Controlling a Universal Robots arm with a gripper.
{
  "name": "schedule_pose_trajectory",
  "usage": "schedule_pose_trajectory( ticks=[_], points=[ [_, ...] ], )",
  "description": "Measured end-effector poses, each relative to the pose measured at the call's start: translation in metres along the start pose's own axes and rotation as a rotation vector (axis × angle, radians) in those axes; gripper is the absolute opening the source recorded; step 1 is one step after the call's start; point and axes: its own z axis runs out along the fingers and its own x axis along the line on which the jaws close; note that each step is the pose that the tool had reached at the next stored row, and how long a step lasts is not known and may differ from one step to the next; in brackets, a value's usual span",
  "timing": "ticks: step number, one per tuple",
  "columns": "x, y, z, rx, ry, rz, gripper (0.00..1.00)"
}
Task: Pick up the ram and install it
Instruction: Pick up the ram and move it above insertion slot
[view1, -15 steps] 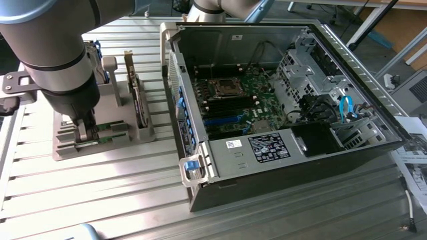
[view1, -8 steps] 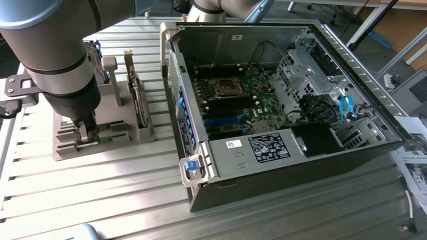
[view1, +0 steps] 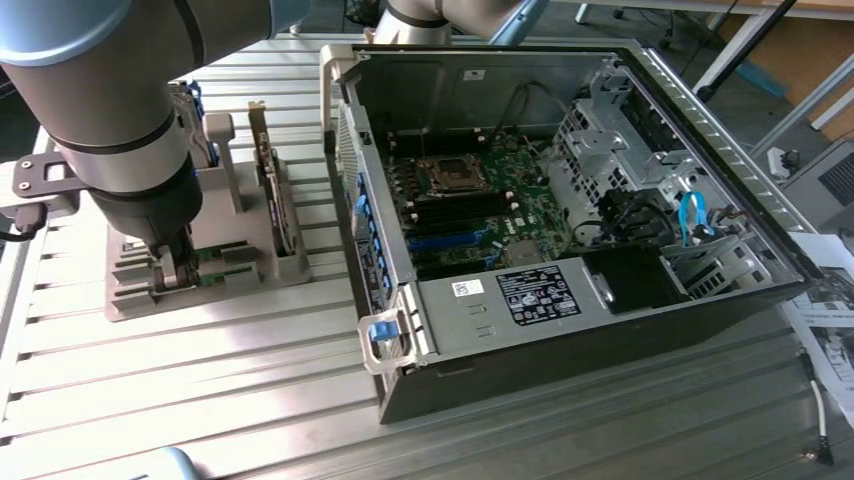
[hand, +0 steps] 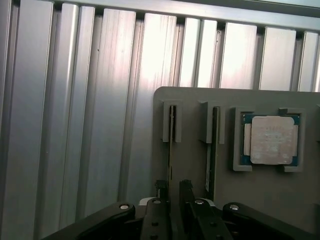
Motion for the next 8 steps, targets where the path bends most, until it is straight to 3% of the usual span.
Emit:
schedule_pose_trajectory(
  ticks=[8],
  points=[
    [0.0002,0.0000,0.0025,-0.0001,0.0001,0.000,0.24]
  ],
)
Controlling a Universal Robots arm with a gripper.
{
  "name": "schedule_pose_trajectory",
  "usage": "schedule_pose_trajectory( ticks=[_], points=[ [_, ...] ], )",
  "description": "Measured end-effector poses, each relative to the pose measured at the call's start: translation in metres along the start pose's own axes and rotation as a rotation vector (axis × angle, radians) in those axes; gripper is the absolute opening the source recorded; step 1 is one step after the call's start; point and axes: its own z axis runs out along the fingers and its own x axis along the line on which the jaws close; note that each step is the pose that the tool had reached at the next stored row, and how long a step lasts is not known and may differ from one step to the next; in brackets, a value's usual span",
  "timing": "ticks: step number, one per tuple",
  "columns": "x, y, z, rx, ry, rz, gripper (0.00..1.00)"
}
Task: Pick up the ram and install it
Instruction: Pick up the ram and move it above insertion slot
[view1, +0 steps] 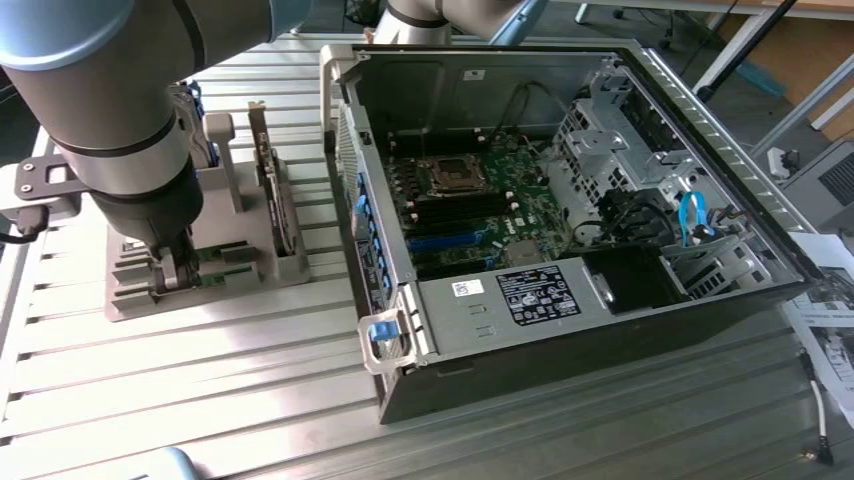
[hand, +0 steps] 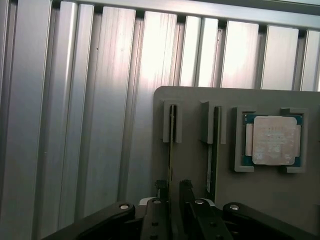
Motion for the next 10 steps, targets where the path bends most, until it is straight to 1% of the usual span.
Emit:
schedule_pose_trajectory(
  ticks=[10],
  points=[
    [0.0016,0.0002,0.0000,0.0001,-0.0001,0.000,0.24]
  ],
)
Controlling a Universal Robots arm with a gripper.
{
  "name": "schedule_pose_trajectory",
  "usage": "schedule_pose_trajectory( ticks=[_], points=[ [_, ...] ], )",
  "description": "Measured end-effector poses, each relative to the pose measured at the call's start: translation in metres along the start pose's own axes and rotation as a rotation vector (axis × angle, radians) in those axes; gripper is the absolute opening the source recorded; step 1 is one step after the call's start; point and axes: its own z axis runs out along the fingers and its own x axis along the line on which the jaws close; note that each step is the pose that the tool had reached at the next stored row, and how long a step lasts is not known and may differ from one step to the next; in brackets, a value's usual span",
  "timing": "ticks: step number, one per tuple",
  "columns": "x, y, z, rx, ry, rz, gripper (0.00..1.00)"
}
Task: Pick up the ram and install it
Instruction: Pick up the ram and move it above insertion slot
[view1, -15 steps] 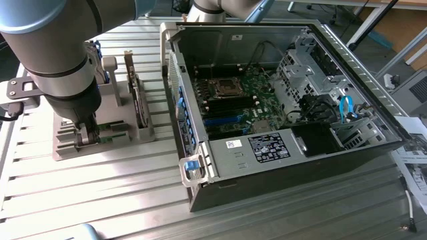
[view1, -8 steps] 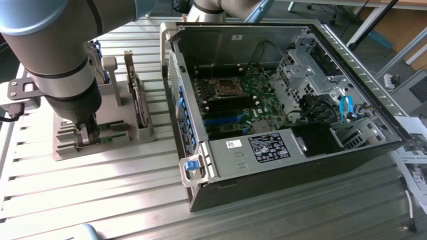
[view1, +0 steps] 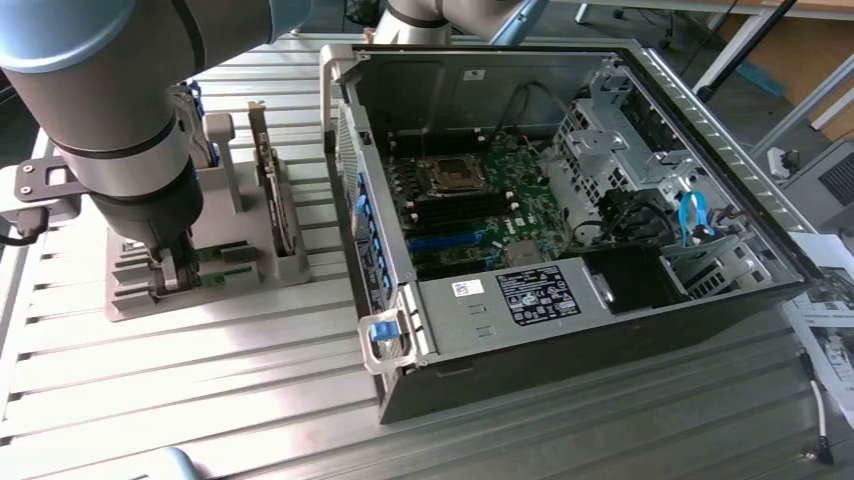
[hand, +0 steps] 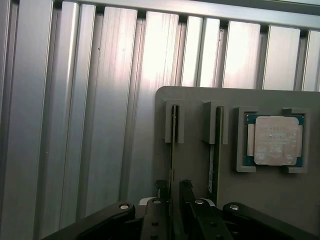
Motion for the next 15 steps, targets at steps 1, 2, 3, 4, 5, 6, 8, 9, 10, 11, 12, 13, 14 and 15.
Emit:
schedule_pose_trajectory(
  ticks=[1,2,3,4,5,6,8,9,10,11,12,13,14,15],
  points=[
    [0.0000,0.0000,0.0000,-0.0001,0.0001,0.000,0.24],
    [0.0001,0.0000,0.0000,0.0000,0.0000,0.000,0.24],
    [0.0001,-0.0002,0.0001,0.0001,0.0000,0.000,0.24],
    [0.0002,-0.0007,0.0001,0.0001,-0.0001,0.000,0.24],
    [0.0003,-0.0014,0.0000,0.0000,0.0001,0.000,0.24],
    [0.0003,-0.0020,0.0000,0.0000,0.0000,0.000,0.24],
    [0.0004,-0.0033,0.0000,0.0000,0.0000,0.000,0.24],
    [0.0005,-0.0038,-0.0001,0.0000,0.0000,0.000,0.24],
    [0.0005,-0.0041,0.0000,0.0001,-0.0001,0.000,0.24],
    [0.0005,-0.0041,0.0000,0.0001,0.0000,0.000,0.24],
    [0.0005,-0.0041,0.0000,0.0001,0.0000,0.000,0.24],
    [0.0005,-0.0042,-0.0001,0.0000,0.0000,0.000,0.24],
    [0.0005,-0.0042,-0.0001,-0.0001,0.0001,0.000,0.24],
    [0.0005,-0.0042,-0.0001,-0.0001,0.0001,0.001,0.24]
  ],
)
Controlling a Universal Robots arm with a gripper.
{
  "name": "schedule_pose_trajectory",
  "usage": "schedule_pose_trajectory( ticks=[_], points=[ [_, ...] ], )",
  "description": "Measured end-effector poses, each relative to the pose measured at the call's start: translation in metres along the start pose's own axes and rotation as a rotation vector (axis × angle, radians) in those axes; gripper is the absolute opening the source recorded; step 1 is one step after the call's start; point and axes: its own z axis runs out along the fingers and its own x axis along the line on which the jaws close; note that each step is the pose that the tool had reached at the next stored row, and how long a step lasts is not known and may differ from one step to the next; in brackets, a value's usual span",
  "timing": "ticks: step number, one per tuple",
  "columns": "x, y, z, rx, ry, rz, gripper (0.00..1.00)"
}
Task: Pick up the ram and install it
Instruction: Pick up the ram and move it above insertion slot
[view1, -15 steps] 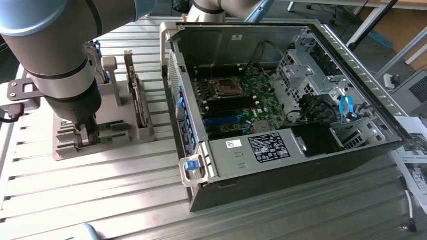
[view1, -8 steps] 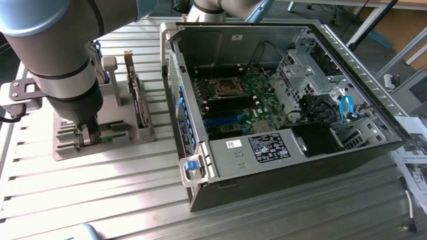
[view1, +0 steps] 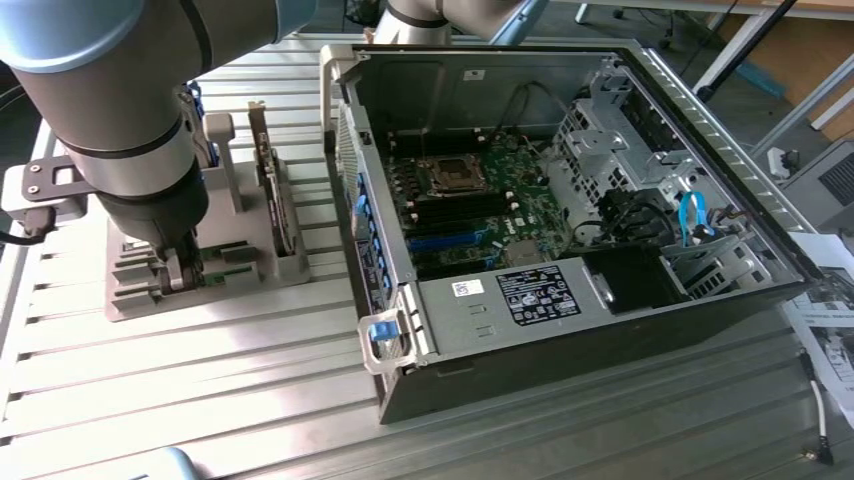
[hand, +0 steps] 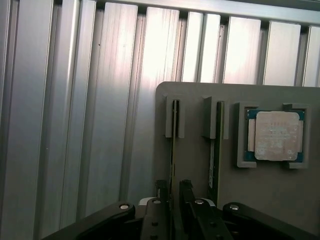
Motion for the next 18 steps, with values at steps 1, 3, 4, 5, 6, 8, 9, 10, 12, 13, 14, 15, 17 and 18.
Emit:
schedule_pose_trajectory(
  ticks=[1,3,4,5,6,8,9,10,12,13,14,15,17,18],
  points=[
    [0.0000,0.0000,0.0000,0.0000,0.0000,0.002,0.24],
    [0.0000,0.0000,0.0000,0.0001,-0.0001,0.003,0.24],
    [0.0000,0.0000,0.0000,0.0001,-0.0001,0.003,0.24],
    [0.0000,0.0000,0.0000,0.0001,-0.0001,0.003,0.24],
    [0.0000,0.0000,0.0001,0.0001,-0.0001,0.003,0.24],
    [0.0005,0.0000,0.0004,0.0001,-0.0001,0.003,0.24],
    [0.0006,0.0000,0.0005,0.0001,-0.0001,0.003,0.24],
    [0.0007,0.0000,0.0005,0.0001,-0.0001,0.003,0.24],
    [0.0007,0.0000,0.0007,0.0001,-0.0001,0.003,0.24],
    [0.0007,0.0000,0.0006,0.0001,-0.0001,0.003,0.24],
    [0.0007,0.0000,0.0007,0.0001,-0.0001,0.003,0.24],
    [0.0007,0.0000,0.0007,0.0002,-0.0001,0.003,0.24],
    [0.0007,0.0000,0.0006,0.0001,-0.0001,0.003,0.24],
    [0.0007,0.0000,0.0006,0.0001,-0.0001,0.003,0.24]
  ],
)
